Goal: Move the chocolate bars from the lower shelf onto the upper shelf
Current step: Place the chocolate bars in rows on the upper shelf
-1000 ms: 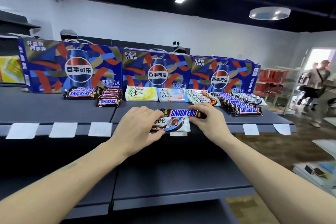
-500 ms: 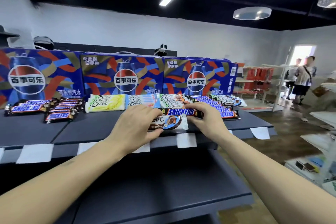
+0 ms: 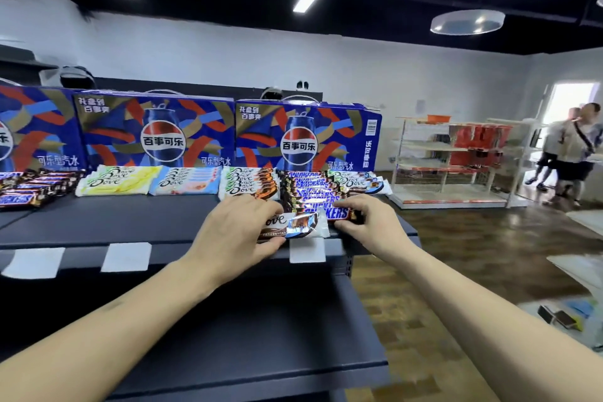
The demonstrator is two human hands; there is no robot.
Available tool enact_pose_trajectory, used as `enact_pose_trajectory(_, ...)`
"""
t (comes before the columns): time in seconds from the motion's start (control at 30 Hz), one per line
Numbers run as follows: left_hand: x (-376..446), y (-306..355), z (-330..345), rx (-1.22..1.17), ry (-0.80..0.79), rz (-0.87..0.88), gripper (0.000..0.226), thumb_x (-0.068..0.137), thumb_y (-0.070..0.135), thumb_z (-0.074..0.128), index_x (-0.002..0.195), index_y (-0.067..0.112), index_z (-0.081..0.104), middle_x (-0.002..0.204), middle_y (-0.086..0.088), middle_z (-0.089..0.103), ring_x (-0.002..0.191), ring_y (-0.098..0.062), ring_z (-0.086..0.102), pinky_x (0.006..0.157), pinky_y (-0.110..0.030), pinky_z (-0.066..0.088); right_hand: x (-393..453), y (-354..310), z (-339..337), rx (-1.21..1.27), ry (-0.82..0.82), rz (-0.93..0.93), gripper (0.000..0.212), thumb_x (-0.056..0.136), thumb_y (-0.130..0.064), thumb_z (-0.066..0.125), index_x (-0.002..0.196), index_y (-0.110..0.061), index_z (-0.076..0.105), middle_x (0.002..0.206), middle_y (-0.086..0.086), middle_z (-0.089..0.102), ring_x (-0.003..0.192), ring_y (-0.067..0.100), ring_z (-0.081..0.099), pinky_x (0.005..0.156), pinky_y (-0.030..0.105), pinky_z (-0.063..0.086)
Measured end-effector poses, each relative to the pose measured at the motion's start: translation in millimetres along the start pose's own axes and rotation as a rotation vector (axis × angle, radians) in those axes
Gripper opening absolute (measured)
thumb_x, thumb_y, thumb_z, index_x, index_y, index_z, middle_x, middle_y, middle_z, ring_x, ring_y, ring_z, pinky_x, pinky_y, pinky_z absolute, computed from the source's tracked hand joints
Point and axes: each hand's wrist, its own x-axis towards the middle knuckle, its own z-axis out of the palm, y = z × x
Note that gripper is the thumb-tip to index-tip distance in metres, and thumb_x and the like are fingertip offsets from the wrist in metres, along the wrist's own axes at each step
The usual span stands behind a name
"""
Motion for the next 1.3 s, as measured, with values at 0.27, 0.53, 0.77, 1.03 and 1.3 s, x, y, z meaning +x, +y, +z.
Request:
enact_pose_trajectory(0.27, 18, 29, 5, 0.034, -0.033, -0.020, 0.036, 0.077, 0.048, 0.057, 0.103, 0.024, 0.061, 0.089, 0.009, 0.066, 0.085, -0.018, 0.059, 0.074, -0.034, 0.047, 11, 21, 0, 0.035, -0.041, -0.007, 0.034, 0.078, -0.023, 0.074, 0.112, -0.028, 0.073, 0.113, -0.011, 0.060, 0.111, 0.015, 0.053, 0.088, 0.023, 0.038)
enact_pose_trajectory(0.53, 35, 42, 7, 0.065, -0.040, -0.028, 0.032, 0.076, 0.044, 0.062, 0.100, 0.022, 0.062, 0.086, 0.008, 0.065, 0.082, -0.019, 0.058, 0.071, -0.036, 0.048, 15, 23, -4, 0.088, -0.087, -0.025, 0.055, 0.068, -0.017, 0.060, 0.120, -0.033, 0.067, 0.118, -0.012, 0.057, 0.120, 0.024, 0.048, 0.101, 0.037, 0.043)
enact_pose_trajectory(0.77, 69, 78, 23, 0.012, -0.050, -0.018, 0.032, 0.076, 0.039, 0.074, 0.101, 0.021, 0.064, 0.087, 0.006, 0.065, 0.081, -0.020, 0.058, 0.070, -0.036, 0.047, 5, 58, -45, 0.128, 0.103, 0.066, 0.031, 0.090, -0.023, 0.065, 0.122, -0.022, 0.065, 0.119, -0.008, 0.062, 0.110, 0.008, 0.050, 0.092, 0.023, 0.037)
enact_pose_trajectory(1.03, 136, 129, 68, -0.020, -0.077, 0.058, 0.039, 0.083, 0.040, 0.067, 0.116, 0.017, 0.064, 0.098, 0.000, 0.066, 0.093, -0.023, 0.058, 0.078, -0.036, 0.048, 7, 115, -80, 0.105, 0.214, 0.168, 0.028, 0.092, -0.018, 0.060, 0.118, -0.024, 0.067, 0.118, -0.004, 0.065, 0.107, 0.011, 0.056, 0.089, 0.025, 0.043)
enact_pose_trajectory(1.3, 197, 125, 136, 0.078, -0.264, -0.034, 0.029, 0.091, 0.043, 0.054, 0.106, 0.017, 0.057, 0.106, -0.002, 0.057, 0.101, -0.023, 0.054, 0.070, -0.035, 0.041, 55, 175, -75, 0.049, 0.150, 0.202, 0.039, 0.091, -0.003, 0.051, 0.120, -0.021, 0.067, 0.117, -0.003, 0.068, 0.108, 0.012, 0.060, 0.092, 0.020, 0.042)
